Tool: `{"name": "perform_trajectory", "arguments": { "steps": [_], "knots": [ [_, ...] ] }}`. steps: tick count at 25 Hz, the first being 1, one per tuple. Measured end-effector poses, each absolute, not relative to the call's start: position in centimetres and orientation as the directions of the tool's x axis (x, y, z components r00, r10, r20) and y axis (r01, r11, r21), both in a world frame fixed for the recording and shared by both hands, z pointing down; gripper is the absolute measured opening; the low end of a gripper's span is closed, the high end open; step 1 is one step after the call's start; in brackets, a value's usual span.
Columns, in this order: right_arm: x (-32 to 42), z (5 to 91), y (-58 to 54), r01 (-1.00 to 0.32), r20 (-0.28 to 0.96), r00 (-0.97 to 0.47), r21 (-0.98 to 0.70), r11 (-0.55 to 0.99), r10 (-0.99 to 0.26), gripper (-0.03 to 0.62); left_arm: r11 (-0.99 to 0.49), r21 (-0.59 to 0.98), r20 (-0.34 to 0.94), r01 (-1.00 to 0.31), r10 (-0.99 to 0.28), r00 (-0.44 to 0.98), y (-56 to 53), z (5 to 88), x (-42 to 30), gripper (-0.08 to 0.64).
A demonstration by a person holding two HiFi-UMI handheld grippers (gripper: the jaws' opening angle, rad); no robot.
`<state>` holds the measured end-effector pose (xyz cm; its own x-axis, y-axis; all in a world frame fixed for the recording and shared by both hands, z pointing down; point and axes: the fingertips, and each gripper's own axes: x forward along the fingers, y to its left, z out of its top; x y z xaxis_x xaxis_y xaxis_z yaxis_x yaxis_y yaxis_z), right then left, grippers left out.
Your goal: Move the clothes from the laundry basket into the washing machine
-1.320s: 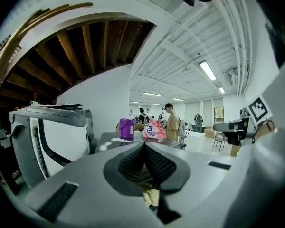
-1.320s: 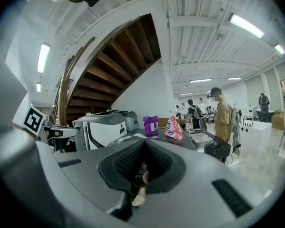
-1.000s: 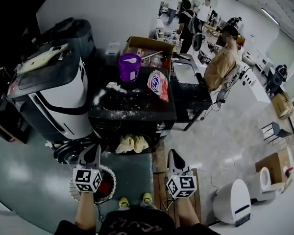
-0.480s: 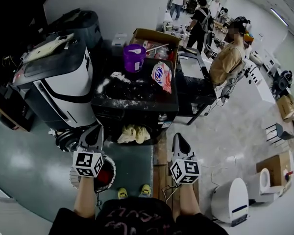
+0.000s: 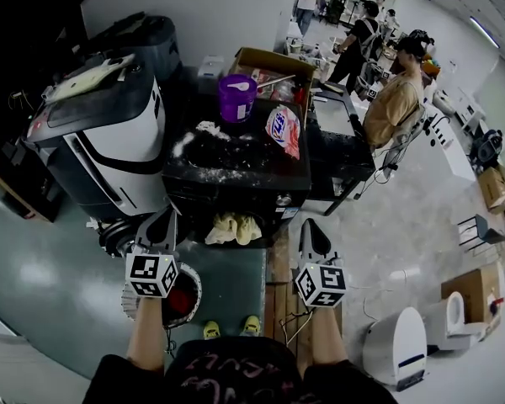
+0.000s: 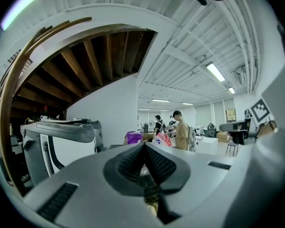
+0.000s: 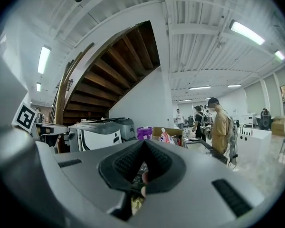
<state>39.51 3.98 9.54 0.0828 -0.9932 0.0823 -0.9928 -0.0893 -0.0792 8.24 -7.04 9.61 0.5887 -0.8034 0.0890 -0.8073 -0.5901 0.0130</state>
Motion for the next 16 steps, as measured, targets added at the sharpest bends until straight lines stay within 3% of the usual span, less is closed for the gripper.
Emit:
{"name": "perform_trajectory", "arguments": {
  "steps": [16],
  "knots": [
    [39.4, 8.6, 4.0, -0.994, 0.062, 0.099, -0.044, -0.102, -0.993, 0.002, -0.588, -0.010, 0.066, -0.809, -0.807, 0.586, -6.8, 8.6, 7.5, 0.011]
  ]
}}
